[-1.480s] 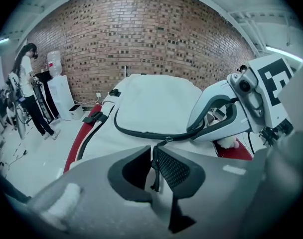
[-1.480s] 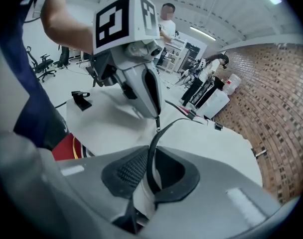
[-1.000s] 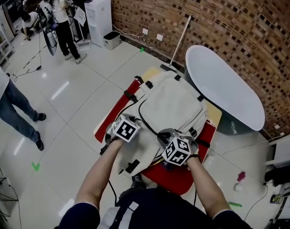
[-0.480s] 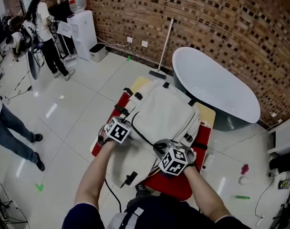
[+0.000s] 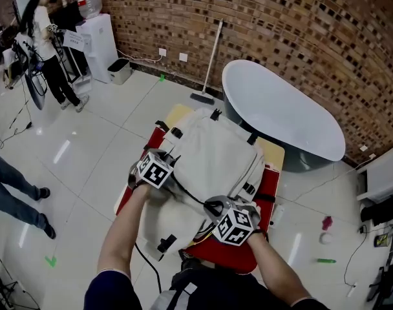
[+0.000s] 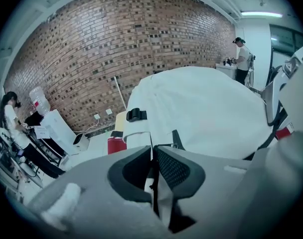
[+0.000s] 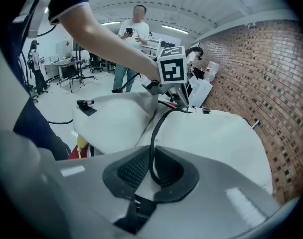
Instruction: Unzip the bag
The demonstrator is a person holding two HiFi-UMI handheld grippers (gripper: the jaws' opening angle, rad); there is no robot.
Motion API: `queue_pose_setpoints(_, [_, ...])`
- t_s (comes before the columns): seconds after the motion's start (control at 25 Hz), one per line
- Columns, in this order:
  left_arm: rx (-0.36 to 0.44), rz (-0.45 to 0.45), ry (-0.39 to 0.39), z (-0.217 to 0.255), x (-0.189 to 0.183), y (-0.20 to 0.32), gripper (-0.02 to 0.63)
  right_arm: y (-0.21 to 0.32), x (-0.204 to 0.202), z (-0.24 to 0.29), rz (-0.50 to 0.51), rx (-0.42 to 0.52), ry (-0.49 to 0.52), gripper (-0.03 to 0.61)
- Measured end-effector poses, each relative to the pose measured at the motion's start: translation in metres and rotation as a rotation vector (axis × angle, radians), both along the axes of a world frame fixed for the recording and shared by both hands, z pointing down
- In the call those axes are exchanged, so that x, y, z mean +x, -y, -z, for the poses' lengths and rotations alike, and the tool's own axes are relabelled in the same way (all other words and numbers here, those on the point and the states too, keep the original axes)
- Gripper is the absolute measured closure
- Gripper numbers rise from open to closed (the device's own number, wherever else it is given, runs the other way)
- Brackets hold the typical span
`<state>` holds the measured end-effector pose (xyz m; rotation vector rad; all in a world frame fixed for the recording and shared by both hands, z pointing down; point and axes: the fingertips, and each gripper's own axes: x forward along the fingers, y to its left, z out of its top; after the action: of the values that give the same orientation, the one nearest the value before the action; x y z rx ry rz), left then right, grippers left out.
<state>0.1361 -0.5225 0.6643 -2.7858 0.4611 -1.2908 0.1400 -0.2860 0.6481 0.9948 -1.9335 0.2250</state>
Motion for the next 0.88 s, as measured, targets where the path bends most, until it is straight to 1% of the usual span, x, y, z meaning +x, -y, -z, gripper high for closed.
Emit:
queue_pose_setpoints(0.12, [0.003,-0.009,-0.014,0.003,0.013,0.002,0.572,-0.003,-0.001,0.000,-0.004,-0.007,0.007,0.543])
queue_pose_setpoints(0.24, [0.002,-0.006,-0.021,0.003,0.018,0.002,0.572,-0.004,-0.001,-0.001,-0.006,-0.004,0.014,0.543])
queue_pose_setpoints(0.4, [0.011,0.027,-0.052,0.007,0.016,0.002,0.566,0.001,0.003,0.003,-0.042,0.023,0.045,0.531])
queue_pose_setpoints(0.44, [0.010,0.040,-0.061,0.009,0.013,0.001,0.549,0.002,0.004,0.005,-0.055,0.033,0.060,0.521])
queue_pose_setpoints(0.52, [0.005,0.066,-0.073,0.012,0.004,-0.004,0.487,0.003,0.003,0.010,-0.076,0.052,0.094,0.483])
queue_pose_setpoints(0.56, [0.003,0.081,-0.078,0.015,-0.003,-0.006,0.480,0.004,0.003,0.013,-0.081,0.064,0.108,0.465])
queue_pose_setpoints(0.64, [-0.003,0.114,-0.094,0.023,-0.018,-0.011,0.471,0.006,0.004,0.021,-0.090,0.094,0.133,0.457])
queue_pose_setpoints(0.8, [-0.003,0.188,-0.143,0.050,-0.046,-0.026,0.471,0.013,0.016,0.051,-0.128,0.178,0.184,0.465])
queue_pose_setpoints(0.88, [0.016,0.242,-0.174,0.073,-0.062,-0.038,0.472,0.014,0.020,0.068,-0.130,0.222,0.230,0.491])
